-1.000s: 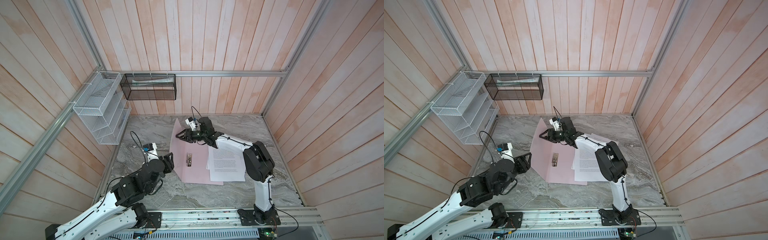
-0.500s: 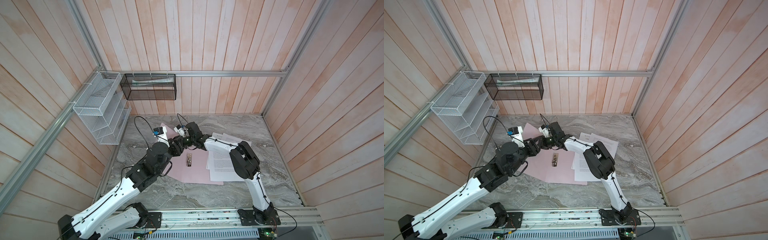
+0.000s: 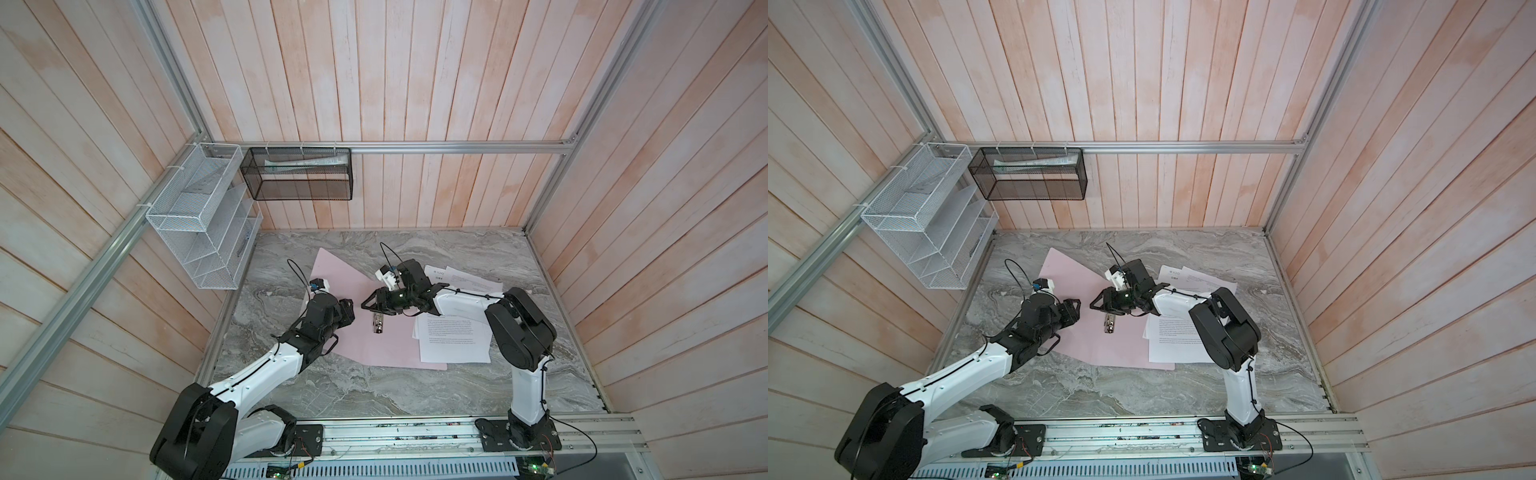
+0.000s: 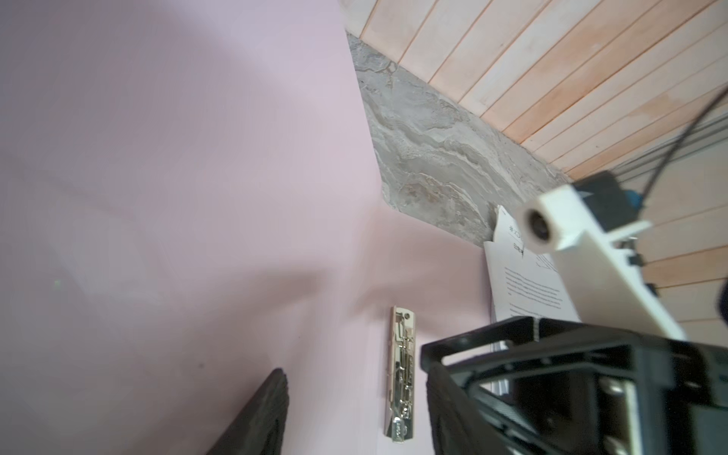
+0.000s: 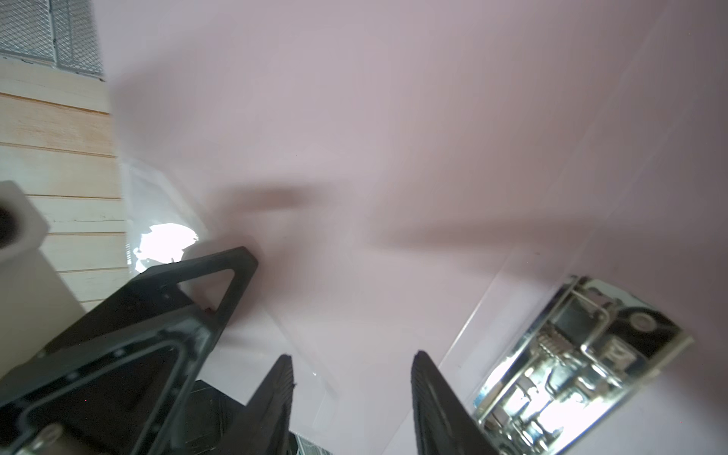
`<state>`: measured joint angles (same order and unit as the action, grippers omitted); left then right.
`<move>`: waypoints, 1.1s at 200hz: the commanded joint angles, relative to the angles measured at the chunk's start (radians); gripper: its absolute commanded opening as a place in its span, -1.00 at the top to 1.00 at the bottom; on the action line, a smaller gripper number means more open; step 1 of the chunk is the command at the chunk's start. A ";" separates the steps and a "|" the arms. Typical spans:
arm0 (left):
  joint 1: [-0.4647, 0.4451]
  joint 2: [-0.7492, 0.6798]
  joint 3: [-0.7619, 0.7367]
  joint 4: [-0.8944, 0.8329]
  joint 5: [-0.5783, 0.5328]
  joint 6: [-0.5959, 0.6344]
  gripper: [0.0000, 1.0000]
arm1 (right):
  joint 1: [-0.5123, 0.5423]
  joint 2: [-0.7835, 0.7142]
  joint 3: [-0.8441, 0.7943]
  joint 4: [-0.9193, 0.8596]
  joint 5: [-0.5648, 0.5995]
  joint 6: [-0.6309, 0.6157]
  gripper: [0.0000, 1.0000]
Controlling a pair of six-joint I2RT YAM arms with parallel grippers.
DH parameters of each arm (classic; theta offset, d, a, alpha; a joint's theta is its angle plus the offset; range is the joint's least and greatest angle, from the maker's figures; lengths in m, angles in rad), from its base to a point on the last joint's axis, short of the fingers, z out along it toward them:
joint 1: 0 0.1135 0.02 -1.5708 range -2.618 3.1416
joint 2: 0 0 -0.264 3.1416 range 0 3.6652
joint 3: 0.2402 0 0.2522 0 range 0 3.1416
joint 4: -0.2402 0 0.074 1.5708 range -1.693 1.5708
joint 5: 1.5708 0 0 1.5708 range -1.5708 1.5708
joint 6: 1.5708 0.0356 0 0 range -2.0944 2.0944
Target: Put the files into the folder
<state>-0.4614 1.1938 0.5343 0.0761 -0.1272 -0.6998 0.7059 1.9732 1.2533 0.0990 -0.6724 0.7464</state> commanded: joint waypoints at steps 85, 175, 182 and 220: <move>0.091 -0.011 -0.165 0.032 0.018 -0.093 -0.17 | -0.020 0.003 -0.084 -0.159 0.235 -0.178 0.05; 0.131 -0.035 -0.201 0.048 0.011 -0.111 -0.18 | 0.000 0.102 -0.114 0.008 0.059 -0.068 0.06; 0.133 -0.032 -0.191 0.050 0.011 -0.102 -0.18 | 0.001 0.107 -0.110 0.010 0.053 -0.065 0.06; 0.135 0.003 -0.144 0.060 0.011 -0.077 -0.18 | 0.003 0.126 -0.073 0.035 0.024 -0.034 0.07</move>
<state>-0.3336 1.1736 0.3416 0.1204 -0.1123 -0.8051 0.6968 2.0514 1.1587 0.1421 -0.6201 0.6785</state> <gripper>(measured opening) 0.593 0.466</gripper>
